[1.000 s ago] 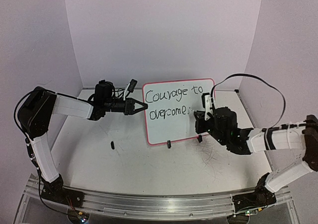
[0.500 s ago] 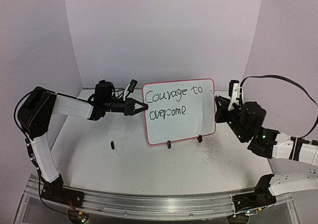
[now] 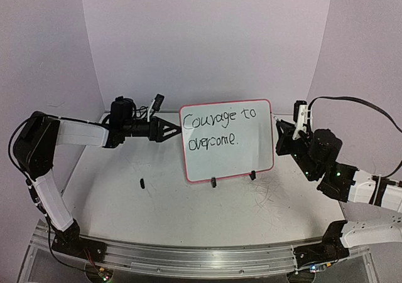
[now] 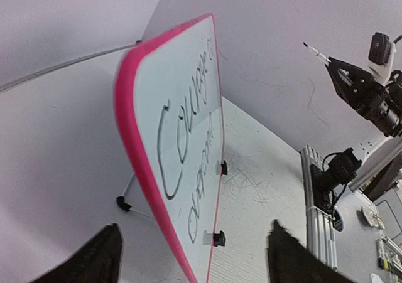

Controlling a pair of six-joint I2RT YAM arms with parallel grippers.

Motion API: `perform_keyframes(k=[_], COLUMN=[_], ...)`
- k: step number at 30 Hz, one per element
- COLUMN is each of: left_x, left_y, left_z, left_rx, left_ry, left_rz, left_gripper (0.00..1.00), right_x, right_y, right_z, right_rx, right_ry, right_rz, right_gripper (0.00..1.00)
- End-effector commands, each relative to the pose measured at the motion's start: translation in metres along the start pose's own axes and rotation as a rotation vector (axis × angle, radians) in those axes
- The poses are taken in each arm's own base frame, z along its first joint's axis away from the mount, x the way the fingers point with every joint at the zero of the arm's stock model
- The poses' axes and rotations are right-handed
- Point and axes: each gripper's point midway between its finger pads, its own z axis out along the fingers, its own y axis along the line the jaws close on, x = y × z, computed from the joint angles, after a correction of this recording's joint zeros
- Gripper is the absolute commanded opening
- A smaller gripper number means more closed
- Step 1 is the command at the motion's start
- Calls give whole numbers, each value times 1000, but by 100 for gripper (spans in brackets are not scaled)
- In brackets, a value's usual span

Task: Write a sentence on the whiteboard
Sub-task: Place the whiteboard at the center of the board, then pick up the pen cap from the center of the board.

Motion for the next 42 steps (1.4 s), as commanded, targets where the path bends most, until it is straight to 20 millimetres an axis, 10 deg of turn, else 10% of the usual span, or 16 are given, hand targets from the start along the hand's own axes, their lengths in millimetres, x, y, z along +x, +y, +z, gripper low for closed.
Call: perform_keyframes(k=[1,13,27,42], left_x=[-21,105,191,203], left_y=[5,18,34,60], left_z=[-45,-145,-126,-112], left_rx=[-176,-891,-1118,-1203], left_ry=[-74,183,489,530], left_rz=[-1,-737,-858,-803], left_gripper=[99,76,61,47], right_x=[2,28,27,39], right_y=[9,83,93,93], right_z=[3,13,8,10], right_rx=[-48,-403,-458,-455], right_ry=[5,127,153,166], right_rz=[-70,-83,-20,-19], right_gripper=[0,0,0,0])
